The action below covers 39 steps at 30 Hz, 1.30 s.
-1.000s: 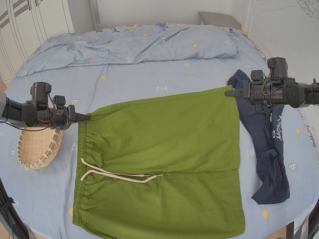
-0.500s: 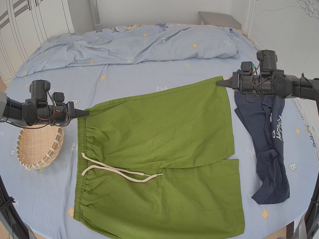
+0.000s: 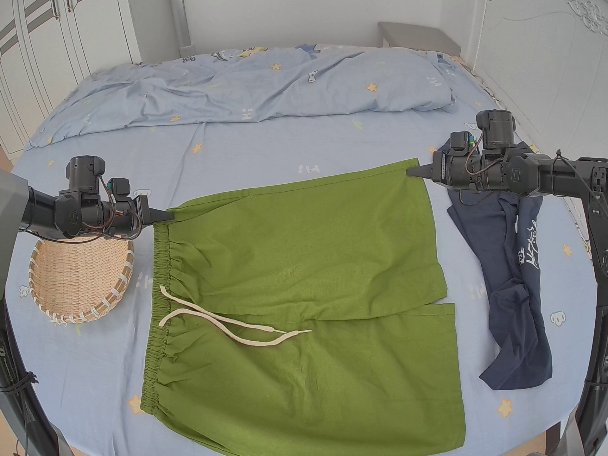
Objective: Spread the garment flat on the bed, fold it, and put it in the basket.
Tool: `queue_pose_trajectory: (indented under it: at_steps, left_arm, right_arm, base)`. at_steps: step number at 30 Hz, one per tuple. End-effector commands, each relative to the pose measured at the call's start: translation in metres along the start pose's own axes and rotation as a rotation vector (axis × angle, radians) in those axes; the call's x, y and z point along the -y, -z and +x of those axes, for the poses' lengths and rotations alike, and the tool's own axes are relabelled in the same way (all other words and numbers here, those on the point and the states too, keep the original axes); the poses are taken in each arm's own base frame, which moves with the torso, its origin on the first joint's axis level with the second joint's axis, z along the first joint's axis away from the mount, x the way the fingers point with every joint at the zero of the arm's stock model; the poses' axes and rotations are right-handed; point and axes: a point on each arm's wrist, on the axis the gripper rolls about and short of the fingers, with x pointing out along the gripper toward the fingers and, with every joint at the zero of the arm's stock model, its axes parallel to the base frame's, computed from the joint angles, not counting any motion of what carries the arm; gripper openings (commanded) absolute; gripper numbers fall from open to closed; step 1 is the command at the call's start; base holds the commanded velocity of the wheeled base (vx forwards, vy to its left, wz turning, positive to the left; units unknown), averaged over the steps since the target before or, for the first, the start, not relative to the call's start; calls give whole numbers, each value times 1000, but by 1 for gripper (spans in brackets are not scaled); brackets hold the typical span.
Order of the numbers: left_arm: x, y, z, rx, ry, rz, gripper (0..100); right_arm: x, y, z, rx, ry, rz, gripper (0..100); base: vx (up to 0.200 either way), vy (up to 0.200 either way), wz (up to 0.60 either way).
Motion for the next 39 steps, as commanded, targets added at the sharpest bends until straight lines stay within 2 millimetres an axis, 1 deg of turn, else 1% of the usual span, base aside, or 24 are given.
queue_pose_trajectory:
  at_steps: [1,6,7,10,13,17,18,20,21,22,23,24,25,26,27,29,31,32,33,35,39]
  left_arm:
    - [-4,-3,4,4,-1,-5,0]
    - [-7,-3,8,4,-2,-3,0]
    - [-6,-5,8,8,0,1,100]
    - [-5,-4,9,6,3,4,100]
    - [-5,-4,8,8,2,4,100]
    - [-2,-3,3,3,1,-1,100]
    - [5,-4,-2,7,4,4,100]
    - [5,-4,-2,7,4,4,100]
    - [32,-11,-31,48,17,41,100]
    - [38,-12,-38,56,18,48,100]
    - [38,-12,-38,56,18,48,100]
    - [54,-9,-58,68,19,56,100]
    - [60,-5,-66,70,21,58,100]
    - [62,-5,-68,71,21,58,100]
    - [74,10,-84,56,22,49,100]
    - [80,29,-97,32,16,28,100]
    - [84,50,-110,6,6,0,100]
    - [85,61,-115,-11,0,-19,100]
    - [85,70,-118,-26,-5,-32,100]
    - [85,96,-129,-65,-24,-91,100]
    - [84,140,-144,-135,-40,-180,100]
  right_arm:
    - [4,-1,2,7,2,2,0]
    - [6,-1,6,4,4,5,0]
    - [7,-1,7,5,5,6,100]
    - [11,3,12,-2,15,11,100]
    - [11,2,12,3,26,9,100]
    - [9,-4,7,21,36,12,100]
    - [11,-6,3,30,45,22,100]
    - [11,-6,3,30,45,22,100]
    - [8,-20,-18,69,59,35,100]
    - [5,-23,-25,78,61,37,100]
    - [5,-23,-25,78,61,37,100]
    - [-5,-27,-41,68,70,67,100]
    - [-10,-28,-48,61,73,79,100]
    - [-11,-28,-49,58,73,82,100]
    - [-25,-25,-67,28,80,109,100]
    - [-37,-15,-85,-13,89,132,100]
    - [-49,3,-103,-49,93,151,100]
    - [-55,15,-112,-72,95,164,100]
    - [-59,23,-119,-85,95,173,100]
    - [-73,55,-139,-125,93,198,100]
    - [-94,116,-169,-182,79,223,100]
  base:
    - [0,0,0]
    - [0,0,0]
    - [0,0,0]
    - [0,0,0]
    - [0,0,0]
    - [0,0,0]
    - [0,0,0]
    - [0,0,0]
    - [0,0,0]
    - [0,0,0]
    - [0,0,0]
    - [0,0,0]
    - [0,0,0]
    - [0,0,0]
    - [0,0,0]
    - [0,0,0]
    - [0,0,0]
    - [0,0,0]
    - [0,0,0]
    - [0,0,0]
    - [0,0,0]
